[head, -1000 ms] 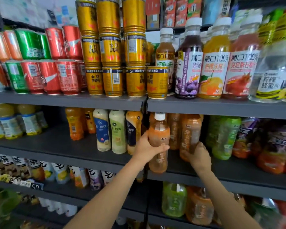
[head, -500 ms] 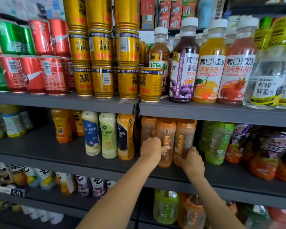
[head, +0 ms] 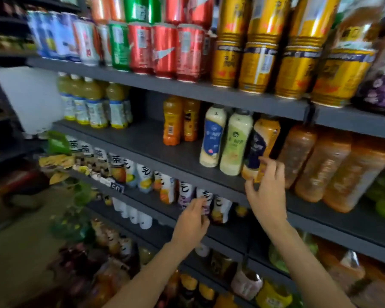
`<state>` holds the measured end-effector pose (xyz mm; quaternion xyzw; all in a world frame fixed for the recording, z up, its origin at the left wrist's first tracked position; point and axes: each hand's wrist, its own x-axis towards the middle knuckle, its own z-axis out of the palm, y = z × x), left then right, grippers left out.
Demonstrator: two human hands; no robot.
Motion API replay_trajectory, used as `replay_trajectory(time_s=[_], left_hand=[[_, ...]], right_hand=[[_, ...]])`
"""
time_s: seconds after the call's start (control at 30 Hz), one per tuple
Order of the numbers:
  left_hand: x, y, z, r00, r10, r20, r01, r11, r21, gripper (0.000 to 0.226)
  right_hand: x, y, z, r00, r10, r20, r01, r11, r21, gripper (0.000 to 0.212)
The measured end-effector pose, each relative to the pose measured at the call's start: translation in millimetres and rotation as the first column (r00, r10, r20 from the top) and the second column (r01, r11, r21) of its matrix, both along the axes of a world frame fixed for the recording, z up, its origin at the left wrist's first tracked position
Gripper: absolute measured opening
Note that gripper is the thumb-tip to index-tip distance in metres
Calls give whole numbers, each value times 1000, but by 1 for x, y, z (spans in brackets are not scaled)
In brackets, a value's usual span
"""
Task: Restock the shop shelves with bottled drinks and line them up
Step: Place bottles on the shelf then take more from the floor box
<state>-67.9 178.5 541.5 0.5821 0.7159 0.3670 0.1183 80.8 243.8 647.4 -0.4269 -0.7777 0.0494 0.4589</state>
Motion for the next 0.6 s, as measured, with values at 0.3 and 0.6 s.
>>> replay_trajectory(time_s=[0.3, 0.6], left_hand=[[-246, -262, -139, 866, 487, 108, -338, 732, -592, 24], [-393, -510, -206, 641, 767, -29, -470, 363, -805, 24]], right_hand=[[-260, -140, -140, 597, 582, 551, -195, 772, -605, 40], [-435, -279, -281, 168, 869, 465, -84, 483, -872, 34]])
